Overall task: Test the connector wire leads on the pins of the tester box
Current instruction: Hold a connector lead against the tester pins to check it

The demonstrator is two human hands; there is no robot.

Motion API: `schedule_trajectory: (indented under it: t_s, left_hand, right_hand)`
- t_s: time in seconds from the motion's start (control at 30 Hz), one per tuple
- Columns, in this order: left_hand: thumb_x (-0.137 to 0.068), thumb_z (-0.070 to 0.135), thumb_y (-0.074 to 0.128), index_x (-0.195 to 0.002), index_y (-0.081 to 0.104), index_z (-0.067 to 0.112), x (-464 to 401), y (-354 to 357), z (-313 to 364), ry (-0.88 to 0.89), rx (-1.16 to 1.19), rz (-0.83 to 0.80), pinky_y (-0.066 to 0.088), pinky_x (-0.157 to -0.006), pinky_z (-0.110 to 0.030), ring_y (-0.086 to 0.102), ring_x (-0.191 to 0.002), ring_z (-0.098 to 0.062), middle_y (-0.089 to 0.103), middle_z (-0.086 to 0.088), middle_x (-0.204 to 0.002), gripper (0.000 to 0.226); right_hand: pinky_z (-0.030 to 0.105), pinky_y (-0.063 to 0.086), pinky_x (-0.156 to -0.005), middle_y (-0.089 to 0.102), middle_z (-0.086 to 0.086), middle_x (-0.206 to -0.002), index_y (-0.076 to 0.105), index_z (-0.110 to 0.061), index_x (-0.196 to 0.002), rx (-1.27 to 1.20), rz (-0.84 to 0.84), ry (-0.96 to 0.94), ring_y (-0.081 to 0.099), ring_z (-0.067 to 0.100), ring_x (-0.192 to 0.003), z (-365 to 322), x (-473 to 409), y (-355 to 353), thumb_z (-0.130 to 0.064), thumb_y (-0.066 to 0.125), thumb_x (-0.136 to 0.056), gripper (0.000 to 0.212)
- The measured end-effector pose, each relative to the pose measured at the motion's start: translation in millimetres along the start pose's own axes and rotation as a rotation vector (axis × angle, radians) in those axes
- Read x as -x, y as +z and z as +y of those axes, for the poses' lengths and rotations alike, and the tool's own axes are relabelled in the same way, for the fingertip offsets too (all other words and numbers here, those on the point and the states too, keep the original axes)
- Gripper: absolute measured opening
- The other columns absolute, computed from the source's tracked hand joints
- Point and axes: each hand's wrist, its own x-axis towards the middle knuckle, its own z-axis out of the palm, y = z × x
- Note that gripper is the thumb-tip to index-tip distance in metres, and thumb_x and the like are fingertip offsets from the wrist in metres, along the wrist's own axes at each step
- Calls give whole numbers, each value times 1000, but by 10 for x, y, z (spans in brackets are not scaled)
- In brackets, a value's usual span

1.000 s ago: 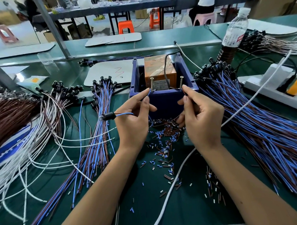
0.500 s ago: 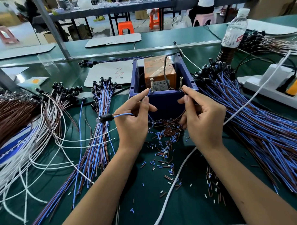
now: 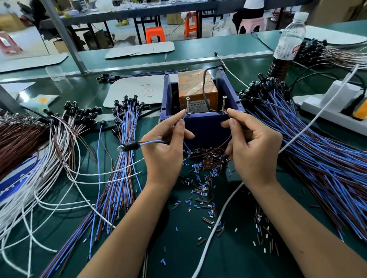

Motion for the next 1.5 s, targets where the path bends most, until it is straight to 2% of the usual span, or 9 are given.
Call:
schedule_trajectory:
  t_s: [0.37,0.53,0.63,0.73,0.9,1.07,1.3,1.4,1.5]
  left_hand:
    - [-101,11,63,-118,76,12,-2,-4,-6,-6,16,6,45,-61,-18,62,-61,-6,74,-2,-72,21]
    - [-101,10,63,-118,76,10,-5,-1,-6,-7,16,-2,47,-63,-18,64,-64,-6,74,-2,-73,21]
    - [-102,9,63,-117,76,11,-7,3,8,-4,17,-7,47,-64,-19,63,-63,-7,74,-3,-72,21]
    - [-101,9,63,-117,76,13,-8,13,23,-9,15,-7,49,-65,-20,63,-63,-8,74,-4,-72,21]
    - [-102,7,62,-116,77,13,-8,13,42,-14,18,-11,50,-67,-22,64,-64,-10,73,-5,-72,21]
    - [-102,7,62,-117,76,9,-17,-7,42,-2,-10,-7,48,-66,-19,65,-65,-8,73,-4,-72,20]
    - [-102,8,62,-118,75,10,-21,3,50,-15,-8,1,46,-64,-17,64,-64,-7,74,-5,-73,21]
    - [-102,9,62,-118,76,11,-16,10,62,-27,-4,2,45,-63,-18,61,-62,-6,74,-5,-73,21]
    - [-102,9,62,-118,76,12,-27,13,71,-28,-12,2,45,-64,-17,62,-62,-5,74,-5,-73,21]
  right_hand:
    - [18,51,-59,78,-1,-95,76,-7,-121,78,40,-70,67,2,-60,-24,3,-29,-14,60,-107,23]
    - [16,48,-58,78,-1,-94,76,-6,-121,82,21,-86,65,3,-57,-19,0,-23,-12,60,-106,22]
    - [19,50,-61,78,-2,-93,76,-7,-120,69,31,-73,66,-1,-63,-4,1,-24,-14,60,-106,23]
    - [24,53,-60,78,-3,-95,76,-10,-121,48,76,-34,69,4,-65,13,-8,-19,-17,59,-107,23]
    - [26,51,-50,77,-7,-93,75,-11,-123,20,28,-45,65,14,-51,22,0,8,-16,59,-107,23]
    - [25,50,-54,77,-6,-94,75,-11,-124,19,5,-23,65,13,-53,48,-8,7,-18,59,-107,24]
    - [17,49,-65,78,-2,-95,76,-8,-122,43,-37,-42,62,-6,-68,-3,14,26,-15,60,-106,23]
    - [19,50,-63,78,-2,-95,76,-8,-122,54,17,-56,65,-1,-66,-38,25,33,-16,60,-107,23]
    - [27,55,-61,78,-2,-95,76,-9,-122,45,103,-24,70,9,-66,-35,12,27,-18,59,-107,24]
